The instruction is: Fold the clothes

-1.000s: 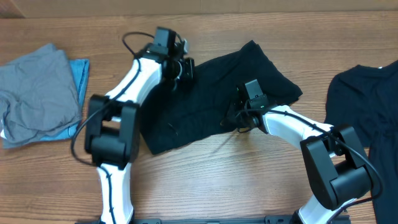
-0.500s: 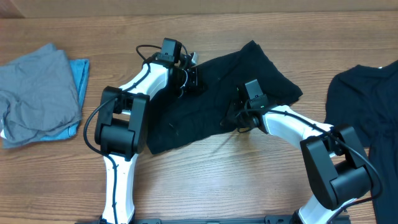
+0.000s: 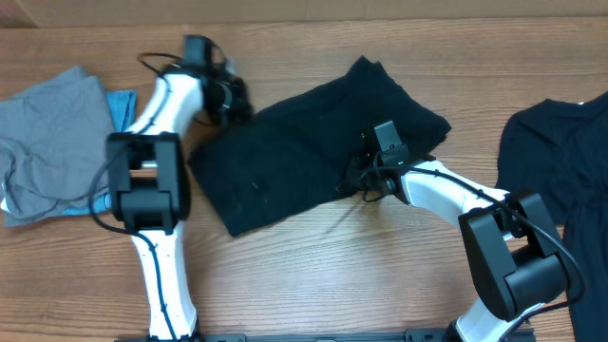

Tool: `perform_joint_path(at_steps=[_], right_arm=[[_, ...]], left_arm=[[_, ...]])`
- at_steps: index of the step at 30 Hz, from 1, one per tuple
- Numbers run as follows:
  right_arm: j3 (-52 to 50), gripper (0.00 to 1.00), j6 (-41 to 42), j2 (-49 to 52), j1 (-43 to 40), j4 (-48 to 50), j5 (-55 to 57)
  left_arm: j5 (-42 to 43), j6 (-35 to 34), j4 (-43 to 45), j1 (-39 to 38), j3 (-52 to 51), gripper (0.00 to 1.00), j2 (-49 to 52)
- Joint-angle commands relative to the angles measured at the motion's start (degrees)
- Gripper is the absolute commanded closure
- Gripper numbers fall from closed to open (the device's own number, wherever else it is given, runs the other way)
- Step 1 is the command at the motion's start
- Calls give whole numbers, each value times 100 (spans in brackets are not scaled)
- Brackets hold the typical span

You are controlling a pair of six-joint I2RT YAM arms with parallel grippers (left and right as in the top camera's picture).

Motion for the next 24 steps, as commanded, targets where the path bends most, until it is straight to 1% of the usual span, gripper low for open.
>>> perform_joint_path(at_steps=[1, 4, 7, 11, 13, 16, 18, 20, 24], right_arm=[[-26, 95, -33, 35, 11, -46, 168], [-26, 95, -33, 35, 11, -39, 168], [-26, 95, -33, 35, 11, -24, 166], [-26, 95, -33, 35, 11, -35, 164], [-26, 89, -33, 35, 11, -42, 164], [-24, 88, -35, 35, 7, -17, 142], [-13, 88, -37, 33, 4, -22, 109], [-9, 88, -85, 33, 4, -20, 33], [-9, 88, -232, 33, 7, -17, -81]], left_arm=[[-678, 92, -730, 433, 1182, 96, 46], [-673, 92, -1484, 472, 2009, 96, -122], [-568, 87, -2162, 374, 2420, 96, -264], [-365, 225, -3237, 48, 2481, 96, -332], [-369, 522, -3827, -208, 2411, 96, -310], [-367, 927, -4435, -664, 2210, 96, -310], [-426, 1058, -4638, -949, 2079, 96, -310], [-625, 1045, -4708, -1217, 1932, 96, -310], [-885, 826, -4607, -1589, 1445, 96, -310]])
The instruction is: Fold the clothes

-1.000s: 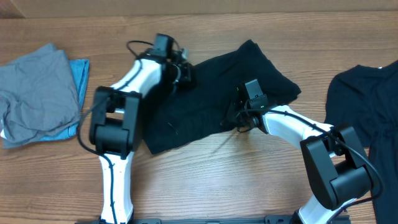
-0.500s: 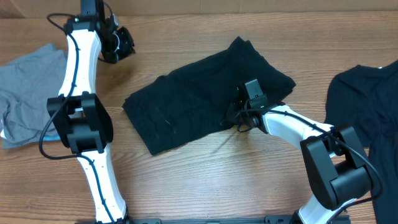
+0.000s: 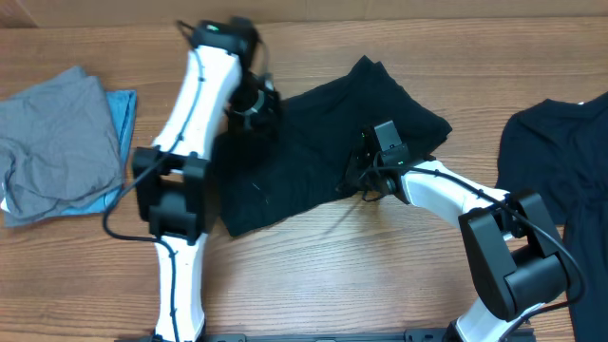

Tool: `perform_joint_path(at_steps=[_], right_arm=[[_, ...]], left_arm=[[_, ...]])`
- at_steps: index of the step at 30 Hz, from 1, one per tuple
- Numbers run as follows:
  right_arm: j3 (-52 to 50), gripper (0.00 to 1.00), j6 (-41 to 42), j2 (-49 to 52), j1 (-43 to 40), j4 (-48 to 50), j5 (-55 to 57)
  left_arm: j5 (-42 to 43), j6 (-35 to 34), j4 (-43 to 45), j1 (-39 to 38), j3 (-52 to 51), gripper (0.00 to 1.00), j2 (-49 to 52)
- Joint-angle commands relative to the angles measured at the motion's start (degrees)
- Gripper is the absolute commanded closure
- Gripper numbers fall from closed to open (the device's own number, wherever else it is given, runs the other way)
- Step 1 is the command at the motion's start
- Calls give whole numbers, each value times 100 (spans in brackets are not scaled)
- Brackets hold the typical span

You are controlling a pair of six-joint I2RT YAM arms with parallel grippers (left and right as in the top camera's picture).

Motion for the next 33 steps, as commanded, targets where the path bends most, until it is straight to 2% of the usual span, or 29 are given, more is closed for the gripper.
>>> perform_joint_path(at_steps=[1, 2, 4, 6, 9, 11, 13, 14, 15, 20, 27, 33], right_arm=[[-13, 89, -149, 33, 4, -59, -55], [-13, 89, -170, 33, 4, -61, -129], [37, 96, -503, -20, -15, -68, -461], [214, 96, -885, -179, -63, -177, -804], [599, 90, -1237, -627, -116, -520, -907], [817, 71, -1493, -905, -131, -671, -890], [981, 32, -1585, -1123, -177, -769, -667], [1058, 20, -1582, -1217, -238, -866, -426], [1104, 14, -1582, -1263, -306, -964, -249], [1132, 11, -1541, -1165, -1163, -1486, -26], [1128, 10, -1687, -1119, -2240, -1462, 315], [1128, 7, -2164, -776, -2465, -1252, 382]], left_arm=[[-267, 28, 103, -310, -568, 96, -59], [-245, 26, 125, -343, -706, 96, -59], [-144, 28, 184, -380, -1010, 96, -59], [-15, 33, 223, -385, -1272, 96, -59], [63, 31, 372, -393, -1622, 96, -59], [76, 31, 472, -409, -1792, 96, -61], [70, 24, 542, -442, -1912, 96, -61], [39, 24, 581, -470, -1982, 96, -61], [-37, 17, 595, -501, -2037, 96, -61], [-1058, -450, 831, -671, -2562, 96, -61], [-1290, -542, 1329, -680, -3060, 96, -61], [-1517, -660, 1445, -682, -3139, 96, -61]])
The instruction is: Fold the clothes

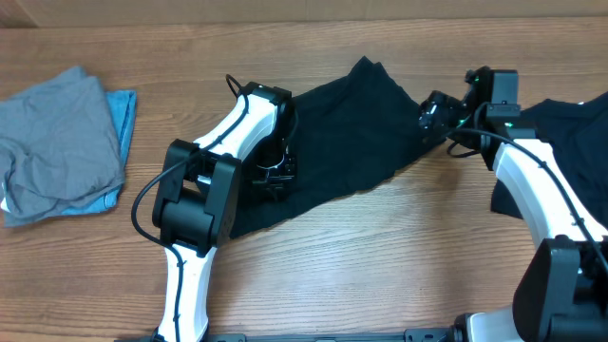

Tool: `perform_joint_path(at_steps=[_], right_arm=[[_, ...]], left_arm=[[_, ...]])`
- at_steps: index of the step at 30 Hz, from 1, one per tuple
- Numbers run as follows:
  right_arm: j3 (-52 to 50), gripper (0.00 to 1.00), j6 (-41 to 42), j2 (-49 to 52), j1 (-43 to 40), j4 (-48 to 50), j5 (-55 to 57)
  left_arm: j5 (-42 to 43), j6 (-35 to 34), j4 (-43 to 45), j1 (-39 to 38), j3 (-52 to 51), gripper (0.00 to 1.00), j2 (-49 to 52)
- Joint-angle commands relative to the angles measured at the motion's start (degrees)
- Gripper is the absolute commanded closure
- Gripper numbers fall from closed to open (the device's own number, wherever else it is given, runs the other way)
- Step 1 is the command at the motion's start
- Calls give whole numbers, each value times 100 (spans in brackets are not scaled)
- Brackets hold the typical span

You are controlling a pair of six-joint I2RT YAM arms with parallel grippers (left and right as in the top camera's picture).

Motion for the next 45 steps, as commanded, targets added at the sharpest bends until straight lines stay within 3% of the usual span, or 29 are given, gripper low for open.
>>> perform_joint_path(at_steps=[1, 6, 12, 14, 15, 16, 17, 19, 24, 32, 41, 43, 44, 45], right_arm=[[2, 7, -321, 396, 31, 85, 308], [2, 9, -380, 1145, 31, 284, 367], [2, 21, -378, 1703, 31, 407, 450], [2, 42, -378, 1718, 31, 352, 448], [2, 66, -378, 1718, 31, 308, 448], [2, 83, -378, 1718, 31, 234, 450], [2, 91, -378, 1718, 31, 168, 455], [4, 96, -372, 1716, 26, 33, 459], [11, 96, 186, 1626, -2, -597, 844], [9, 96, 1272, 1370, 11, -2398, 925], [516, 94, 1296, 1176, -20, -2820, 1794], [859, 85, 1191, 1147, -50, -2975, 1805], [1113, 61, 1113, 1147, -50, -3086, 1788], [1309, 32, 1082, 1147, -50, -3178, 1788]], left_arm=[[-741, -179, 146, -4, -258, 96, 205], [-741, -195, 151, -2, -258, 96, 205], [-743, -192, 151, -2, -258, 96, 205], [-743, -192, 155, -2, -258, 96, 205], [-745, -192, 155, -2, -258, 96, 205], [-745, -192, 155, -2, -258, 96, 205], [-763, -192, 162, -2, -258, 96, 201], [-863, -203, 195, -2, -254, 96, 192], [-1292, -345, 306, -2, -208, 96, 39], [-1541, -402, 474, 0, -208, 96, -793], [-1613, -387, 756, 0, -195, 96, -1591], [-1604, -389, 841, 0, -195, 96, -1827], [-1596, -389, 883, 0, -195, 96, -1934], [-1596, -389, 905, 0, -195, 95, -2024]])
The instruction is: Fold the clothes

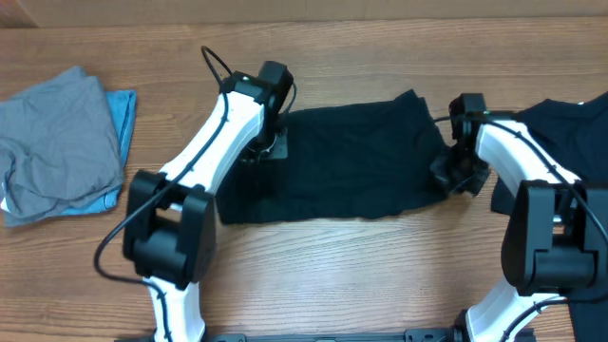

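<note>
A black garment (342, 161) lies spread as a rough rectangle across the middle of the wooden table (361, 275) in the overhead view. My left gripper (264, 150) is down at the garment's upper left corner, shut on the cloth there. At the garment's right end, near its lower corner, my right gripper (456, 177) is shut on the bunched edge. The fingertips of both are dark against the dark cloth and hard to make out.
A pile of grey clothes (52, 142) with a blue piece (122, 104) under it lies at the far left. Another dark garment (560, 133) lies at the right edge, close behind my right arm.
The left gripper moved up from the cloth's left middle to its upper left corner. The right gripper came down to the right end. The garment now lies straight and wider instead of slanted.
First the garment lay slanted, left gripper off its upper left, right gripper on its middle. Then the left gripper was on the upper left edge. Later the right gripper was at the far right corner, the left on the cloth. Now the garment is spread level between them.
</note>
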Tool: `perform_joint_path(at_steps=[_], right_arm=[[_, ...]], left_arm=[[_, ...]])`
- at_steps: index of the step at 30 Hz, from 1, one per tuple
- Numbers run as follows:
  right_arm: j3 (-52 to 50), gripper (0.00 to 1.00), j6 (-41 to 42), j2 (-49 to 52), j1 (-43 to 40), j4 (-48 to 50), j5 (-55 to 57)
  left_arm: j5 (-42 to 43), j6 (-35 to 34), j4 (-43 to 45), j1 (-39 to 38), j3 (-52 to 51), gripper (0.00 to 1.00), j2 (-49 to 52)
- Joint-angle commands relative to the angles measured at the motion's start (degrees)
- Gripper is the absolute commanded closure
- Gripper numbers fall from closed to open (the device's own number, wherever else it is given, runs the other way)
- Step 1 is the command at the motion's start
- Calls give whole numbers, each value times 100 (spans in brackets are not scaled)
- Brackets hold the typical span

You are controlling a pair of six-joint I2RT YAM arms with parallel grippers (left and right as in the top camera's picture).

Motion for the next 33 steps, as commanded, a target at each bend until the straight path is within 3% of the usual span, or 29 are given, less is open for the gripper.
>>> perform_joint_path(at_steps=[1, 4, 8, 11, 12, 13, 14, 15, 16, 20, 26, 33], right_arm=[[935, 20, -179, -205, -70, -201, 409], [1497, 0, -278, -205, -70, -525, 404], [1976, 0, -426, -223, -46, -1047, 116], [2046, 4, -1510, -269, -9, -1025, -1353], [2046, 12, -2238, -269, 17, -1045, -2391], [2041, 22, -2420, -264, 20, -1080, -2769], [2022, 41, -2490, -262, 17, -1086, -2966], [1971, 79, -2487, -262, 17, -1073, -3123], [1902, 96, -2485, -262, 20, -1045, -3191], [1482, 96, -2603, -262, 103, -686, -3821], [605, 96, -2957, -262, 588, 37, -5082], [-101, 96, -2951, -262, 1513, 1032, -5278]], left_arm=[[-96, -85, 103, 26, -17, 94, -636], [20, -103, 48, 26, -17, 84, -708], [1034, -90, -17, 22, -28, 84, -686], [1676, -52, 24, -4, -28, 85, -686], [1818, -55, 42, -48, -42, 84, -686], [1858, -55, 35, -79, -48, 83, -686], [1867, -55, 28, -98, -61, 83, -686], [1884, -57, 28, -129, -96, 83, -686], [1917, -57, 66, -153, -162, 84, -686], [2114, -61, 535, -243, -673, 96, -686], [2575, -164, 1703, -315, -1593, 96, -686], [2780, -387, 2461, -361, -1947, 96, -686]])
